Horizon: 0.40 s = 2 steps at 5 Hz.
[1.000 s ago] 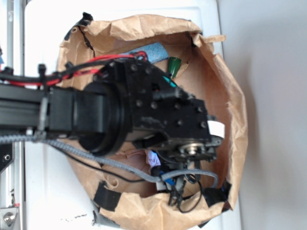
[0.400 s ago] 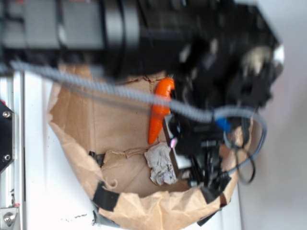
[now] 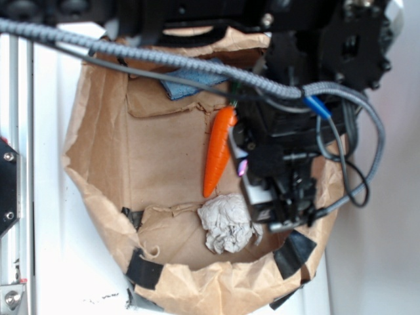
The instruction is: Grab the white paper.
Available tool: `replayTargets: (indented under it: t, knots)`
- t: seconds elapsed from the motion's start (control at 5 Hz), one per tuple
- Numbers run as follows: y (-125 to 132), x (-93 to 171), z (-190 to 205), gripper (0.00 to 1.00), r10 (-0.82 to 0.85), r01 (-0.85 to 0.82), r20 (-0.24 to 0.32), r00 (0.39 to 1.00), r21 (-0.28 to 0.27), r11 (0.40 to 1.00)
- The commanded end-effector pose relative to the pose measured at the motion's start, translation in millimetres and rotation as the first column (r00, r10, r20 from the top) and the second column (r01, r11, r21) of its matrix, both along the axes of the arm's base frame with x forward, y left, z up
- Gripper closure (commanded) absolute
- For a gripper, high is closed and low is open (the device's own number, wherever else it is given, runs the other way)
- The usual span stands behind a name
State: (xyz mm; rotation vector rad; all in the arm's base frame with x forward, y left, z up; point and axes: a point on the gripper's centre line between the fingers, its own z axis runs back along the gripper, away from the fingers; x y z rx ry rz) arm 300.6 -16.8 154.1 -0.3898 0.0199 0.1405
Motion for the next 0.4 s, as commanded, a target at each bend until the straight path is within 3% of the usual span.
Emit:
replayTargets:
  t: [0.0, 0.2]
  knots:
    - [-15.2, 9.1, -26.7, 0.0, -0.017, 0.013, 0.076, 0.997, 0.048, 0.999]
    - [-23.0, 9.5, -38.4, 0.0, 0.019, -0.024, 0.079, 0.997, 0.064, 0.998]
